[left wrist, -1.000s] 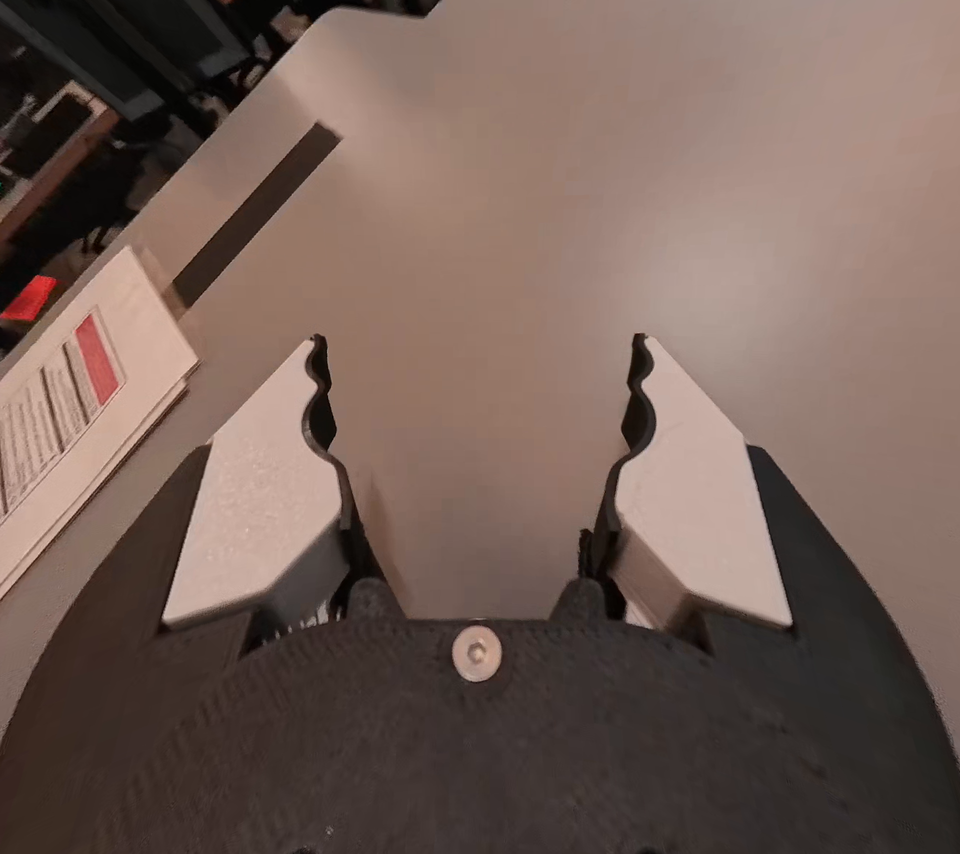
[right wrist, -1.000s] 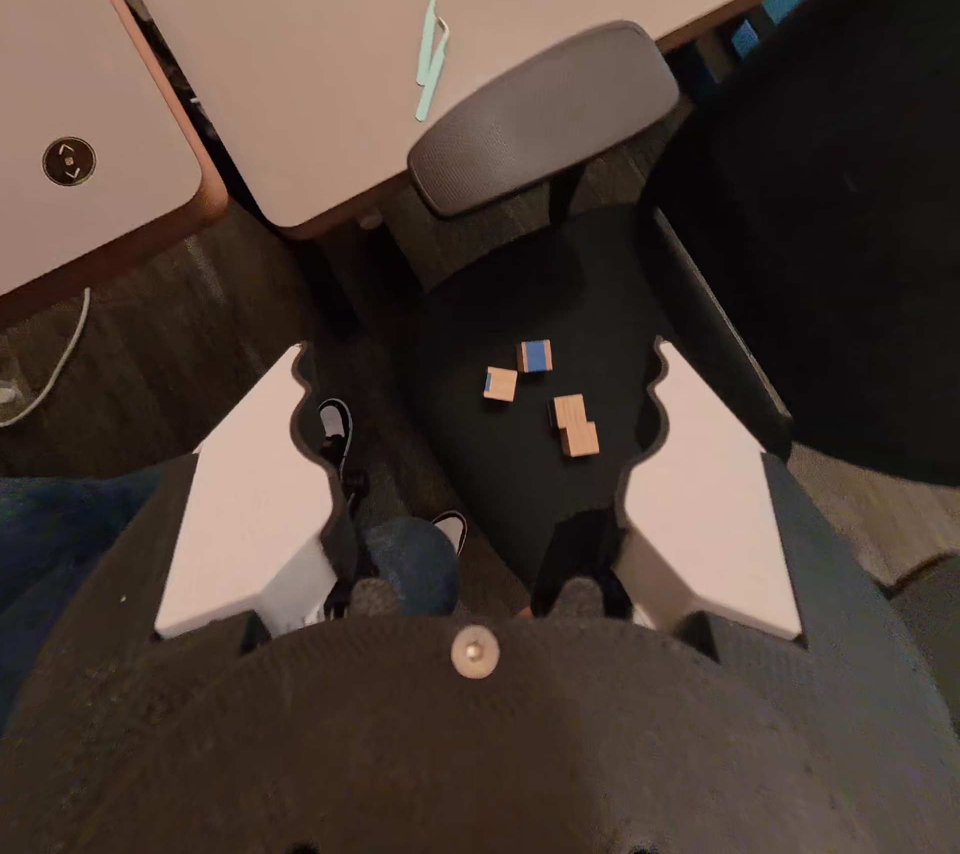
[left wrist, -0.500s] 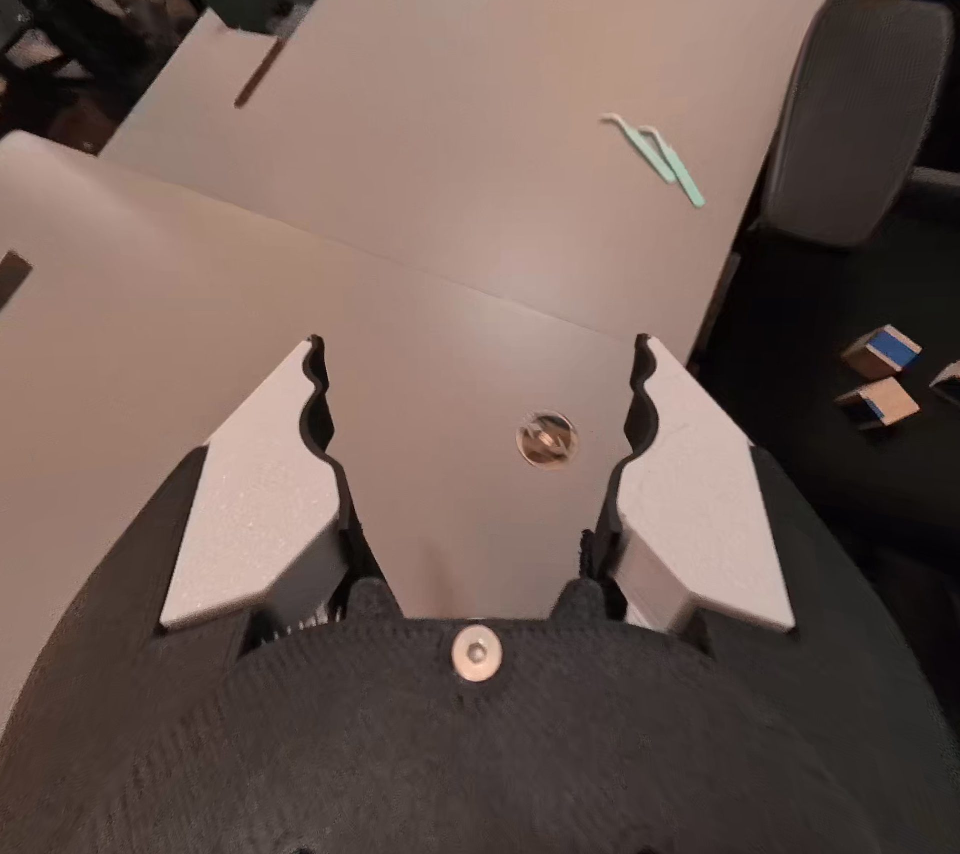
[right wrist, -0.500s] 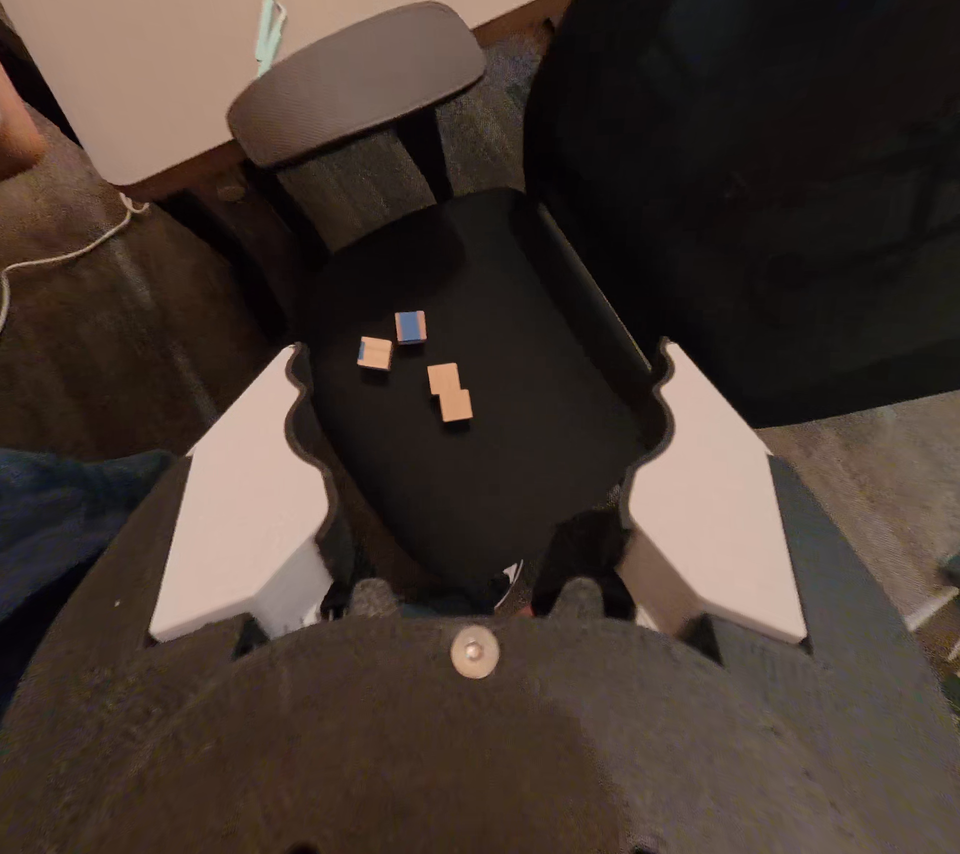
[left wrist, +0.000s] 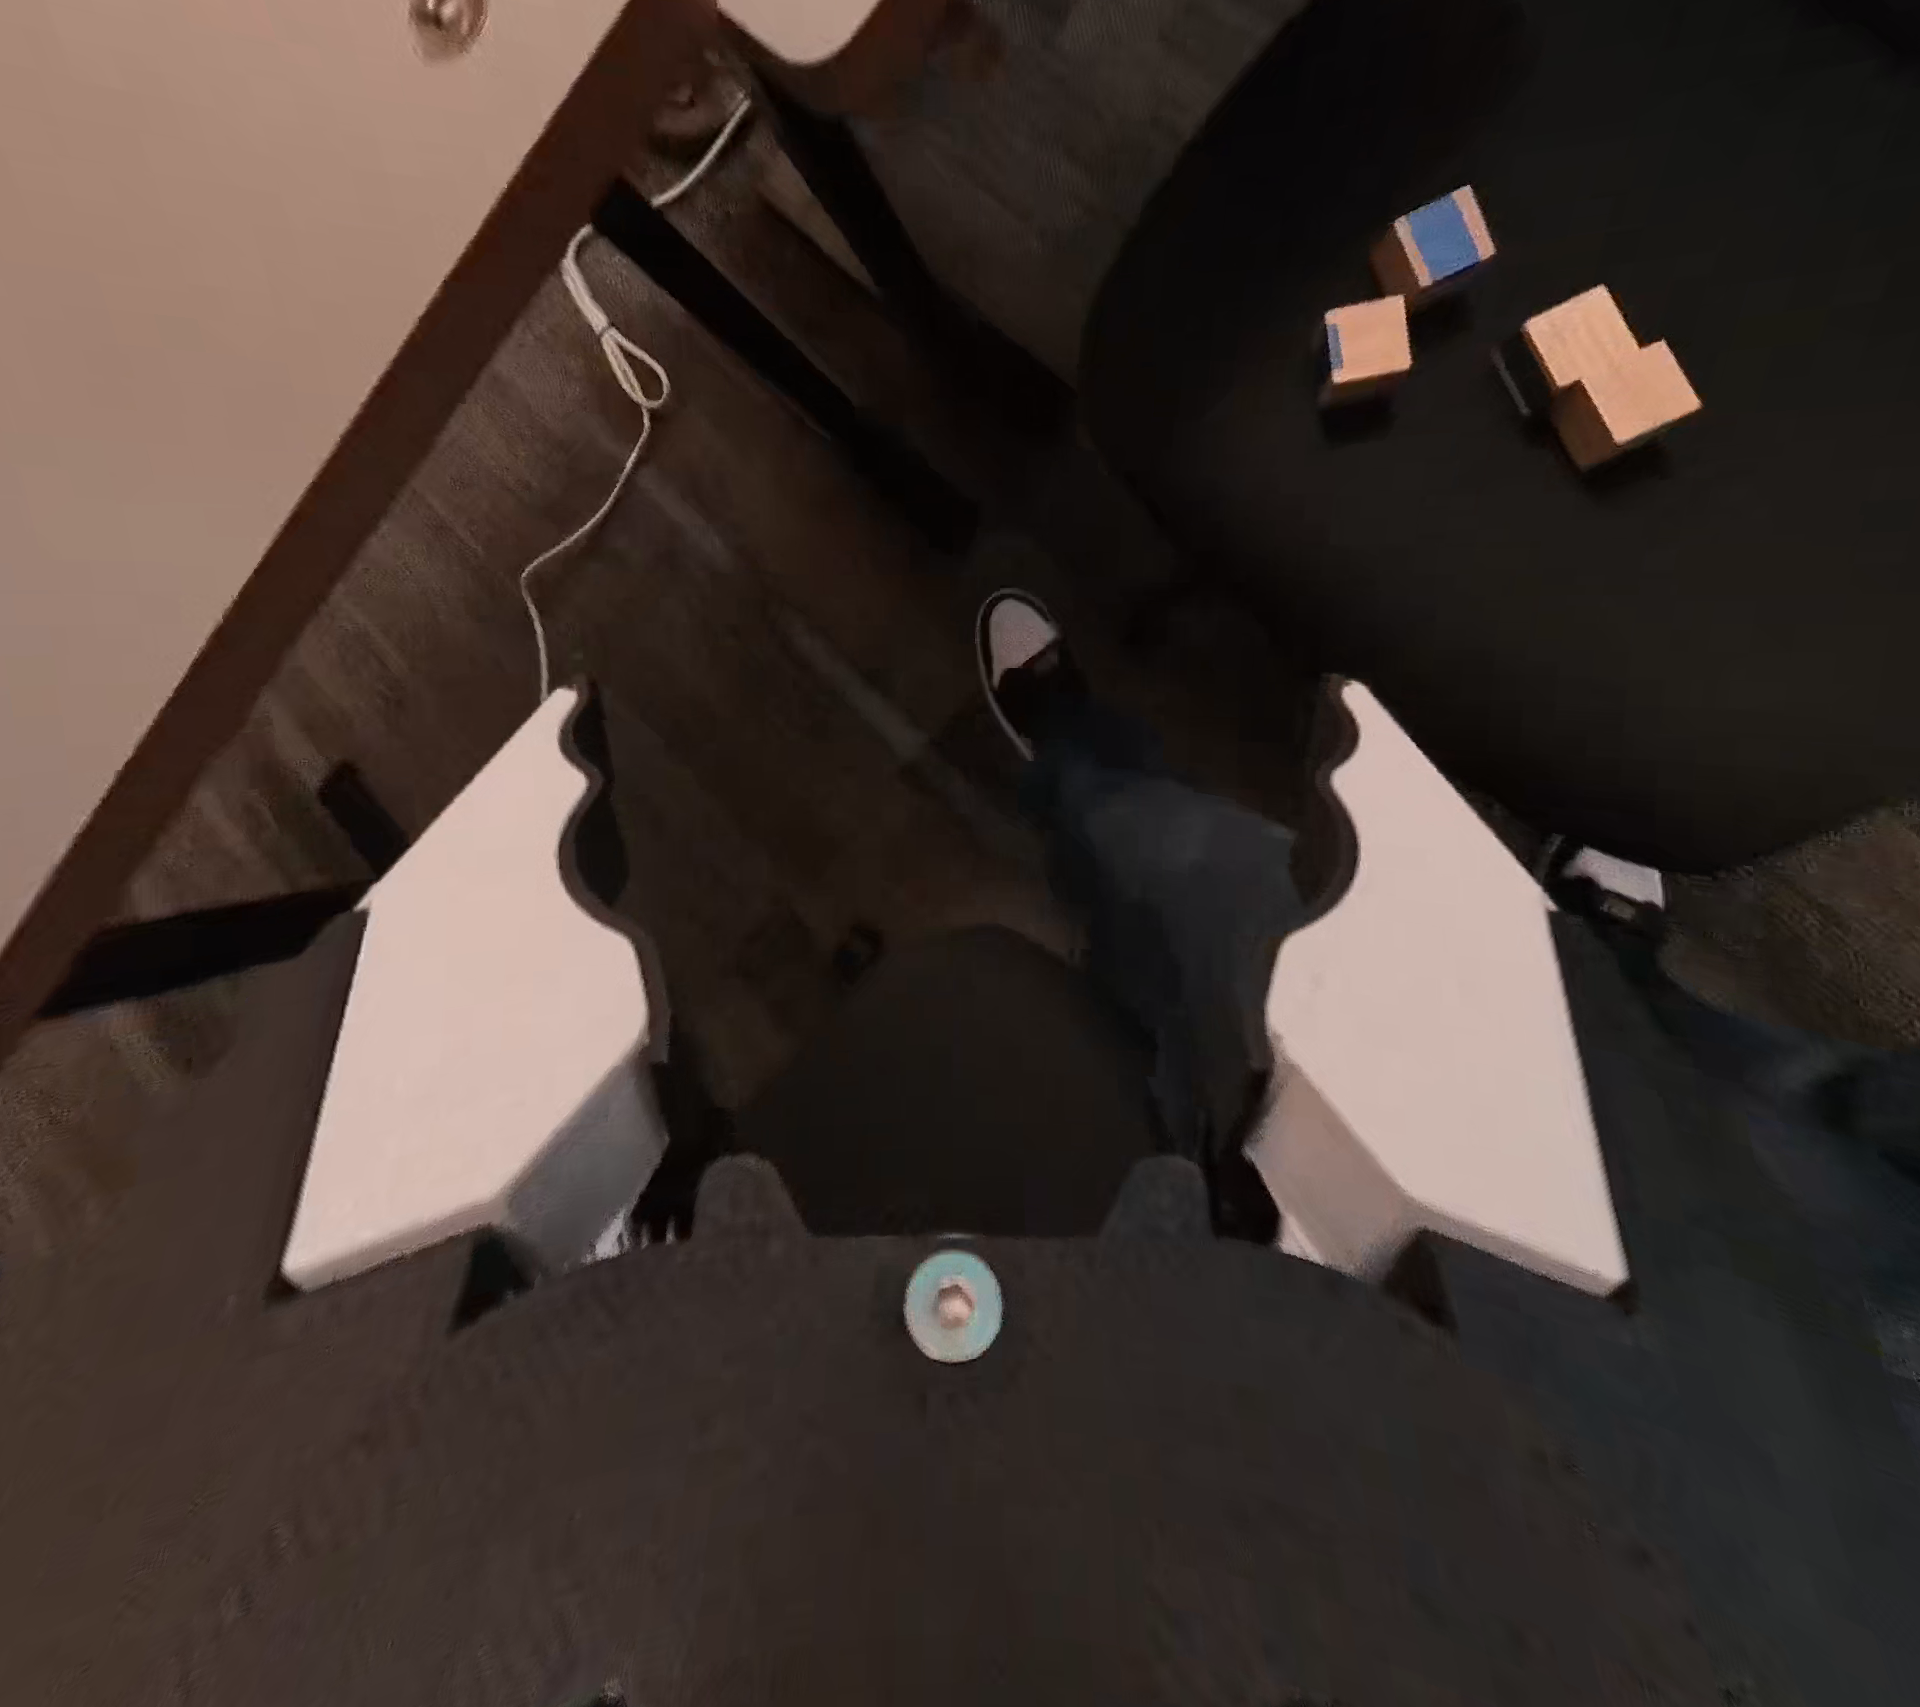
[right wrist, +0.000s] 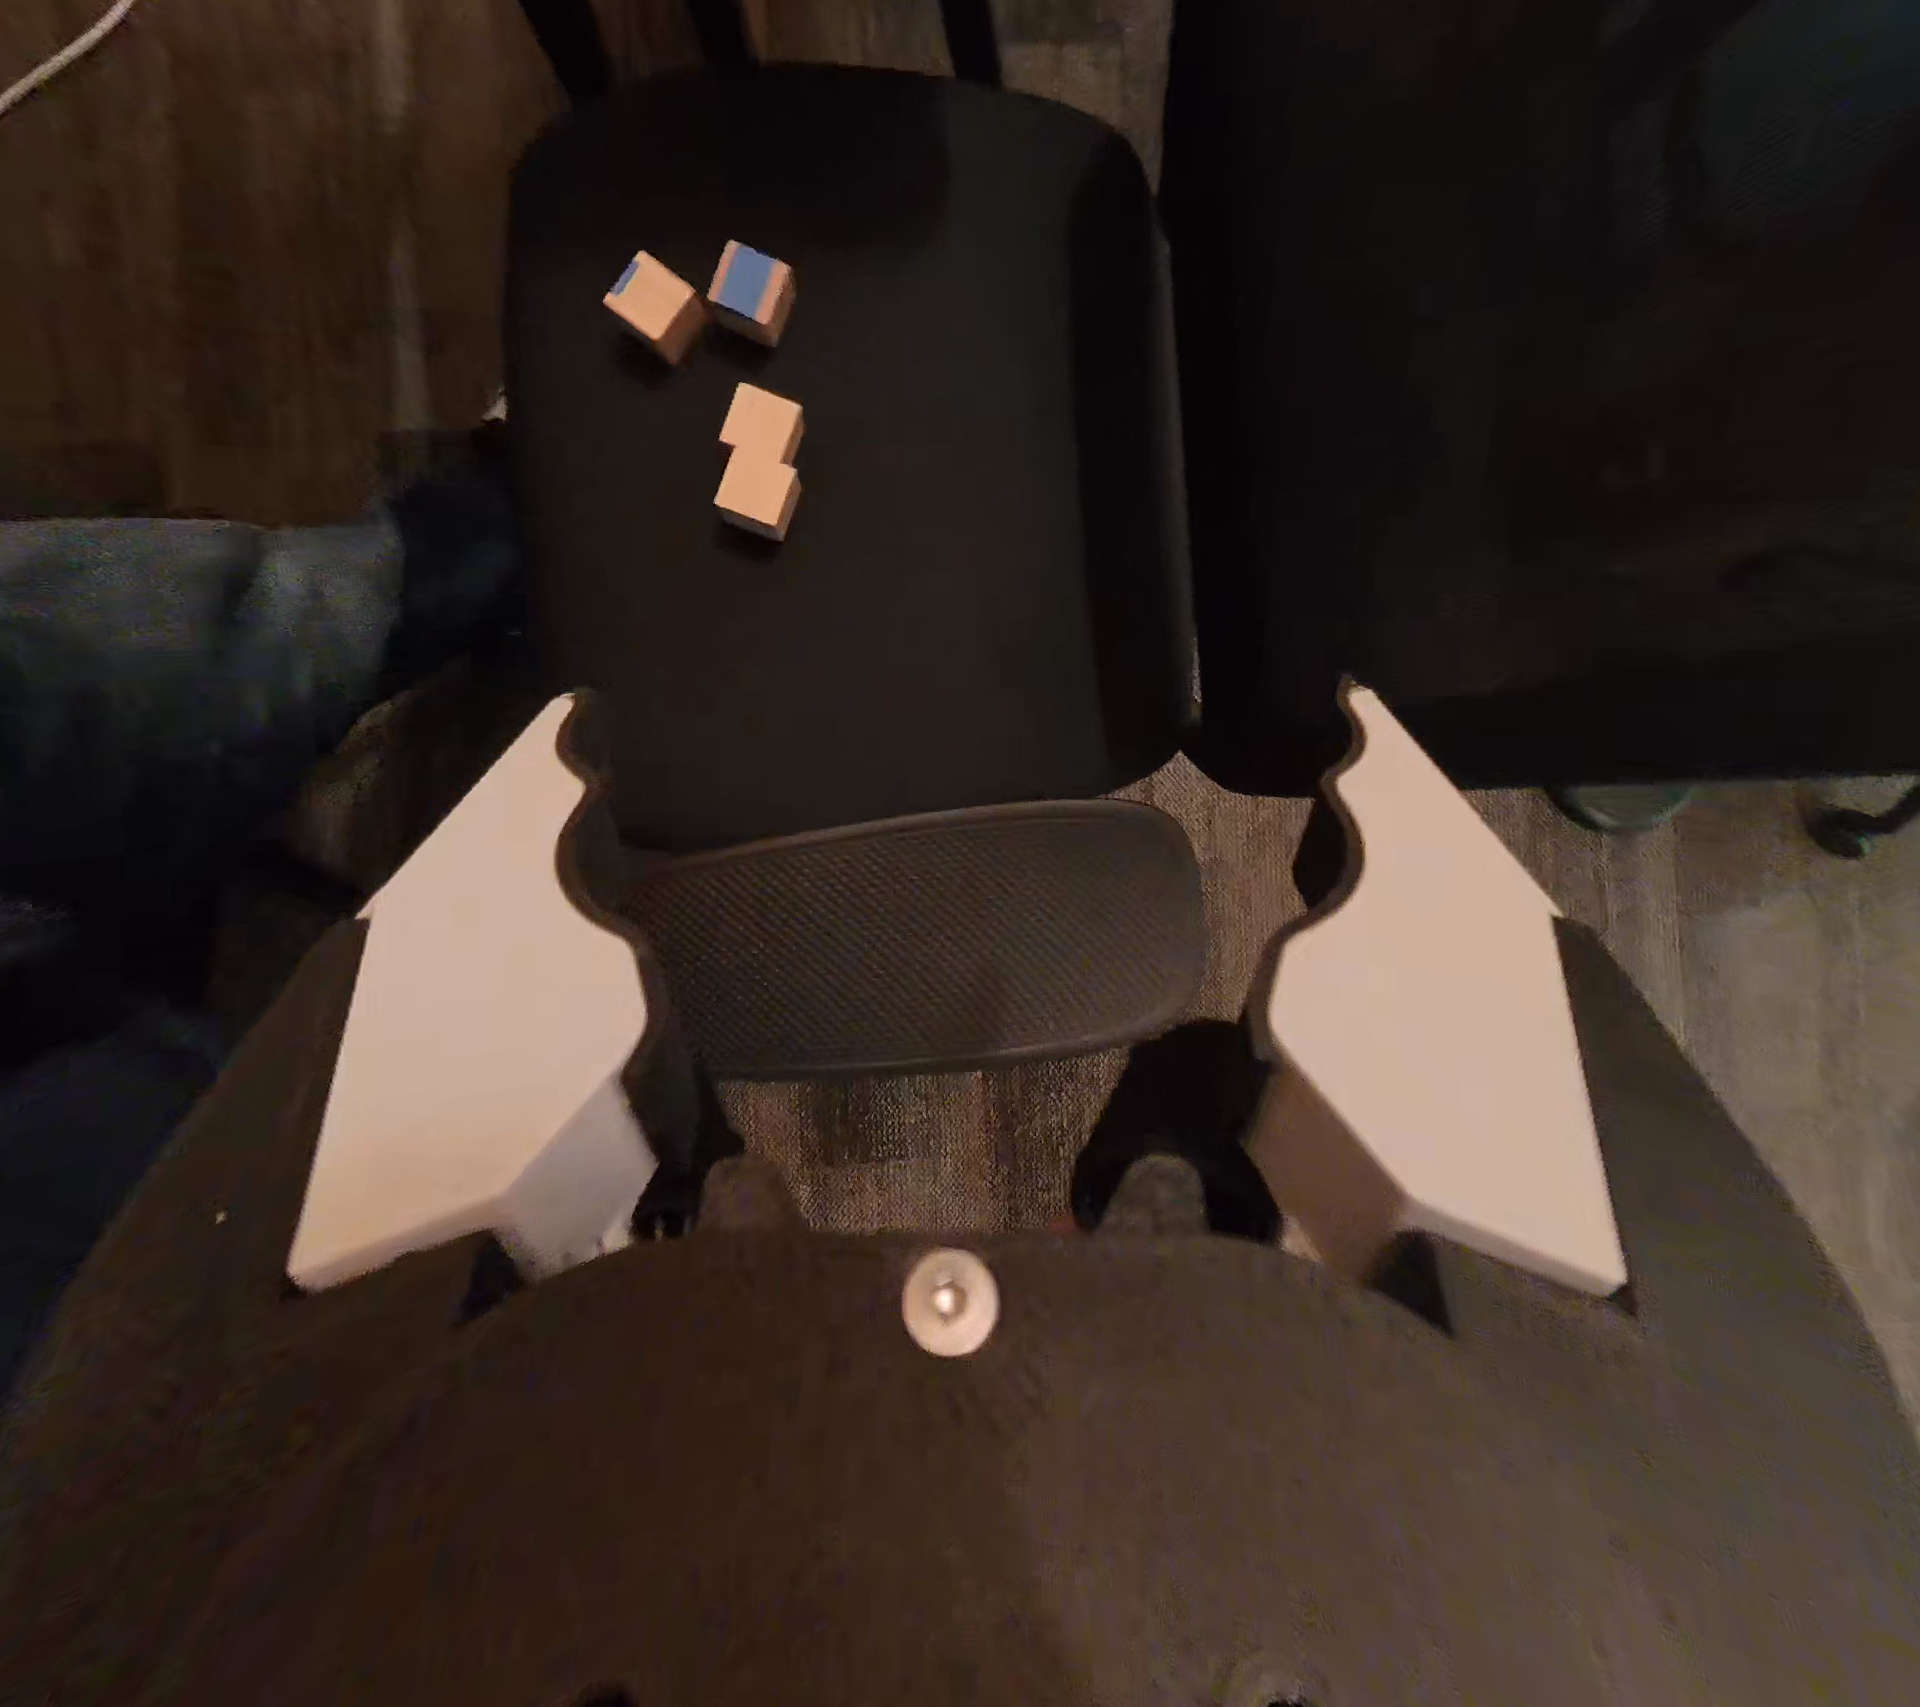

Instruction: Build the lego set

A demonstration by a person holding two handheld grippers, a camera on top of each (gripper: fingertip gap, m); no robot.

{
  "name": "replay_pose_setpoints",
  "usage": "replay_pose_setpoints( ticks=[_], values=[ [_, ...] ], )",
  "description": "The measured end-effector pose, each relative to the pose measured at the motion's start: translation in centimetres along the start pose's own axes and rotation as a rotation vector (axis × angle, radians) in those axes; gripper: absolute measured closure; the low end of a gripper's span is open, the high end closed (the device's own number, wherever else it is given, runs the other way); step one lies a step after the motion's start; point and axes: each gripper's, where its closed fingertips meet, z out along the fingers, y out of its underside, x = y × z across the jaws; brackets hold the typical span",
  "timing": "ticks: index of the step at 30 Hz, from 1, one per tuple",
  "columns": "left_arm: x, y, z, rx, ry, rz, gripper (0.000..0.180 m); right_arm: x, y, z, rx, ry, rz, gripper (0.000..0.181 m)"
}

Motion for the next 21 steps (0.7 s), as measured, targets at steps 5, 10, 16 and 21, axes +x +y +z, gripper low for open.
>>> replay_pose_setpoints(
  ticks=[5,10,16,21],
  values=[
    [0.1,5.4,-4.8,-0.019,-0.072,-0.14,0.051,-4.6,-2.5,0.4,0.055,-0.159,-0.087,0.05],
    [0.2,12.6,-6.0,-0.08,-0.074,-0.316,0.056,-10.5,-5.6,0.0,0.093,-0.292,-0.238,0.051],
    [0.9,18.9,-3.3,-0.155,-0.045,-0.332,0.058,-17.1,-6.3,1.3,0.035,-0.416,-0.361,0.049],
    [0.8,24.1,-7.0,-0.166,-0.099,-0.499,0.059,-22.4,-7.1,1.1,0.054,-0.552,-0.455,0.05]
  ],
)
